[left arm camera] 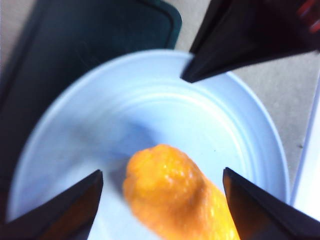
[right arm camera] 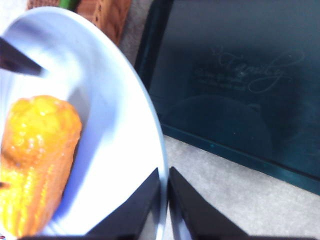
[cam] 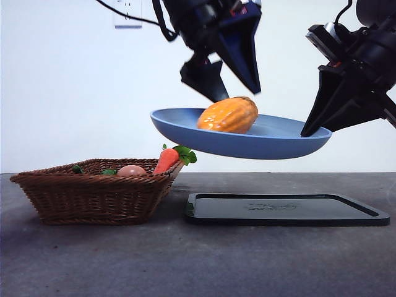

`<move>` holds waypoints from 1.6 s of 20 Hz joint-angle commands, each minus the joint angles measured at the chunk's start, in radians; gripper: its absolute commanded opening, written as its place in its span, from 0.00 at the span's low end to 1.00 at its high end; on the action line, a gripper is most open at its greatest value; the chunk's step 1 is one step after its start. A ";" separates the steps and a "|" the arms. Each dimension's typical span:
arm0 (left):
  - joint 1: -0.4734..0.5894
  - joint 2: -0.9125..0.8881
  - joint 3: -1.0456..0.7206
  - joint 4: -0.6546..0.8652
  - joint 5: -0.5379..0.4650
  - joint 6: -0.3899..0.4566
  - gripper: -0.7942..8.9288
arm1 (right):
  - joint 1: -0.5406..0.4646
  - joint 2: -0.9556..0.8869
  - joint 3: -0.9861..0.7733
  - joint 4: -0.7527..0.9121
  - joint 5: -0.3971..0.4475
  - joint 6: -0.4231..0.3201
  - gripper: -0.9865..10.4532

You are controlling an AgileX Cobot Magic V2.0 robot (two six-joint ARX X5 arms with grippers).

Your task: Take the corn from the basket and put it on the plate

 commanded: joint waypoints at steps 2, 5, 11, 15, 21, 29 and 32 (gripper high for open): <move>0.028 0.013 0.139 -0.065 0.001 -0.003 0.48 | -0.005 0.009 0.023 -0.005 0.037 0.011 0.09; 0.074 0.013 0.237 -0.141 0.002 -0.005 0.48 | -0.046 0.011 0.023 0.005 0.048 0.011 0.09; 0.138 0.003 0.267 -0.192 0.004 -0.033 0.48 | -0.143 0.138 0.089 0.056 0.079 0.030 0.09; 0.138 0.003 0.267 -0.193 0.004 -0.043 0.48 | -0.166 0.304 0.215 0.051 0.078 0.030 0.09; 0.138 0.003 0.267 -0.193 0.004 -0.051 0.48 | -0.167 0.472 0.296 0.047 0.078 0.029 0.09; 0.138 0.003 0.267 -0.196 0.004 -0.053 0.48 | -0.167 0.519 0.295 0.043 0.086 0.025 0.16; 0.138 0.003 0.267 -0.200 0.004 -0.053 0.48 | -0.167 0.515 0.295 0.036 0.084 0.024 0.27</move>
